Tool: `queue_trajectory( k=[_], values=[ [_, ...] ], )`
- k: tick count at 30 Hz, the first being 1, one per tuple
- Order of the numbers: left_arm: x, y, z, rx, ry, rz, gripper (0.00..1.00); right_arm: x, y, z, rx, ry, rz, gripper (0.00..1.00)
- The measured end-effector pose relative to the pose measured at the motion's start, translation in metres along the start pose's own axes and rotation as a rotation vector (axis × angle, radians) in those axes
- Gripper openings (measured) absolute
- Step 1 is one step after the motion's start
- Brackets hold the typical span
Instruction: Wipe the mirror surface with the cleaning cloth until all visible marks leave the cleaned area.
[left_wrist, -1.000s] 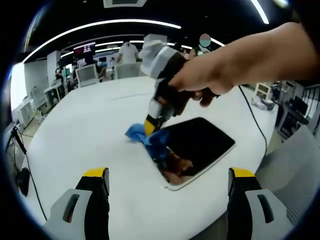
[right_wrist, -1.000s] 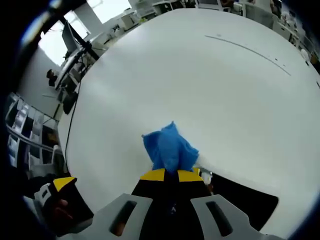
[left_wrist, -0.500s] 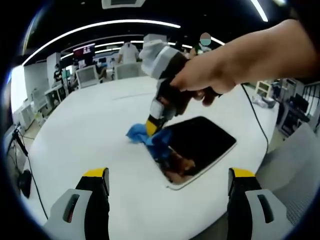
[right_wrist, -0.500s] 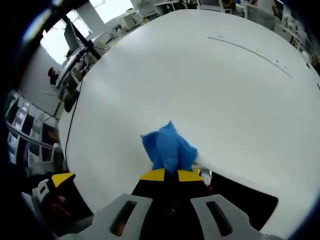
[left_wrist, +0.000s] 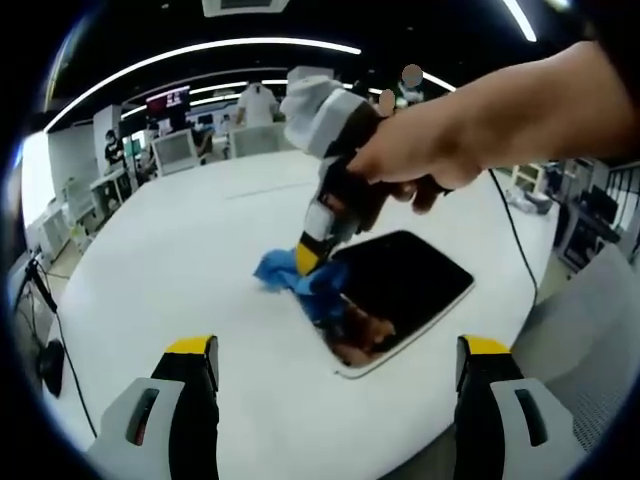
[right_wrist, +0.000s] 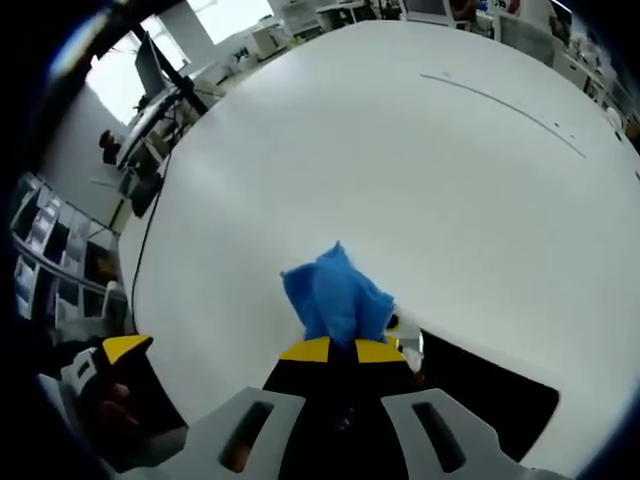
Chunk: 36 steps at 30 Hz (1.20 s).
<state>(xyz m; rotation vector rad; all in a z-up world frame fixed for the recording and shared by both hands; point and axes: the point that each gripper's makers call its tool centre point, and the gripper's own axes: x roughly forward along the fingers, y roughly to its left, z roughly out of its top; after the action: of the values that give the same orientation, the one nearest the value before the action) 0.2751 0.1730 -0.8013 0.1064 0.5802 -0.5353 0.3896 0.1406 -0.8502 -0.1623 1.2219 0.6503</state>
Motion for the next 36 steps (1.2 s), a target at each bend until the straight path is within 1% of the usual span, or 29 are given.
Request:
queue_trajectory(
  k=[17,22,31,36],
  values=[
    [-0.002,0.000,0.002,-0.004,-0.004,0.005,0.99,-0.001,0.011,-0.013,-0.009,-0.001,0.021,0.01],
    [-0.002,0.000,0.002,-0.004,-0.004,0.006,0.99,-0.001,0.016,-0.019,-0.017,0.001,0.023,0.01],
    [-0.003,0.003,0.003,-0.016,-0.011,0.017,0.99,-0.009,0.030,-0.034,-0.043,0.015,0.027,0.01],
    [-0.003,0.002,0.004,-0.013,-0.011,0.013,0.99,-0.007,0.027,-0.032,-0.040,0.011,0.027,0.01]
  ],
)
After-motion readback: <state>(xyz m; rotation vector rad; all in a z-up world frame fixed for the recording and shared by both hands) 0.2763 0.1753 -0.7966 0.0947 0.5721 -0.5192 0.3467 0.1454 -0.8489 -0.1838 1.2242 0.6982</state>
